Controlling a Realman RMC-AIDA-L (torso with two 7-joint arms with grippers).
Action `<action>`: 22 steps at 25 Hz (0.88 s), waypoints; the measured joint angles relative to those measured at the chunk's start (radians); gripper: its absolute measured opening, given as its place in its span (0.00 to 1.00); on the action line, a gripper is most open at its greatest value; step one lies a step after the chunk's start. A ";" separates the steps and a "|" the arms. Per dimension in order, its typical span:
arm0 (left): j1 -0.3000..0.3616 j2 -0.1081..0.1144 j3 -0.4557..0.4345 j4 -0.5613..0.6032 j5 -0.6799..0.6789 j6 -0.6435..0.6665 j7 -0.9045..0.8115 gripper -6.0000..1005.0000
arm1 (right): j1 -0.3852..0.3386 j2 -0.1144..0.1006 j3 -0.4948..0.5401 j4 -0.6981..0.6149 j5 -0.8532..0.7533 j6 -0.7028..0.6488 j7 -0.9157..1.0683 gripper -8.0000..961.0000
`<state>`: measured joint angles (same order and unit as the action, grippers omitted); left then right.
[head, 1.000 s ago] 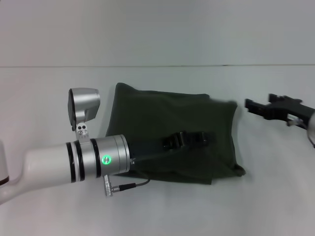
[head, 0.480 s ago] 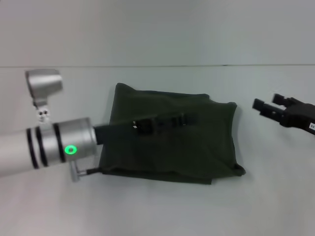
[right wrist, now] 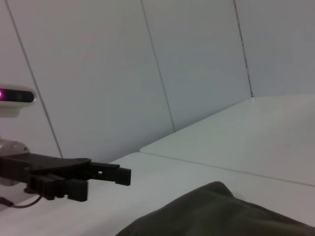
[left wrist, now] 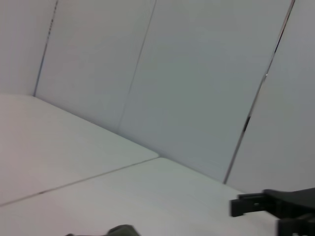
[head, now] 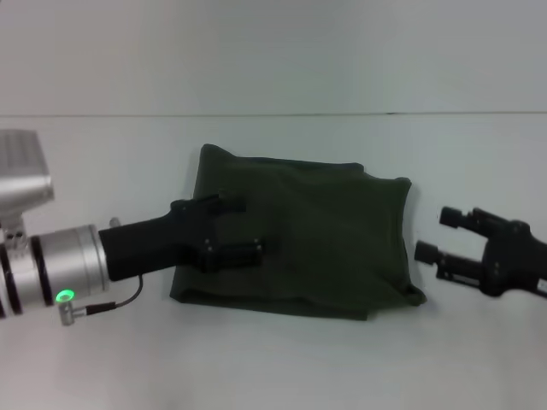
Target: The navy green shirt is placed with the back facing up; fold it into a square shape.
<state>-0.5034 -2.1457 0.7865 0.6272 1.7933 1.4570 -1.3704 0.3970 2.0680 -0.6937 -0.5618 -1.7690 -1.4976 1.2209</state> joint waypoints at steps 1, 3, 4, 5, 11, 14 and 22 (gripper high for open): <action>0.011 -0.001 -0.001 0.001 -0.002 -0.002 0.013 0.94 | -0.009 0.002 -0.001 -0.002 -0.002 -0.008 -0.012 0.89; 0.033 -0.002 -0.002 0.006 -0.002 0.006 0.036 0.94 | -0.030 0.004 -0.004 -0.004 -0.012 -0.030 -0.034 0.89; 0.049 0.001 -0.003 0.010 0.001 0.020 0.051 0.94 | -0.037 0.005 -0.004 -0.004 -0.020 -0.040 -0.044 0.89; 0.061 0.005 -0.003 0.012 0.002 0.031 0.060 0.94 | -0.045 0.005 -0.003 -0.001 -0.027 -0.050 -0.056 0.89; 0.132 0.037 -0.014 0.018 0.008 0.063 0.074 0.94 | -0.089 0.024 -0.004 0.048 -0.083 -0.064 -0.209 0.89; 0.142 0.051 -0.020 0.015 0.043 0.074 0.061 0.93 | -0.093 0.022 -0.003 0.097 -0.104 -0.064 -0.270 0.89; 0.092 0.045 -0.128 0.000 0.088 0.018 -0.064 0.93 | -0.090 0.025 0.009 0.148 -0.131 -0.015 -0.331 0.89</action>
<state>-0.4110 -2.1009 0.6582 0.6275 1.8817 1.4751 -1.4347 0.3075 2.0926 -0.6851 -0.4135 -1.9003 -1.5129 0.8897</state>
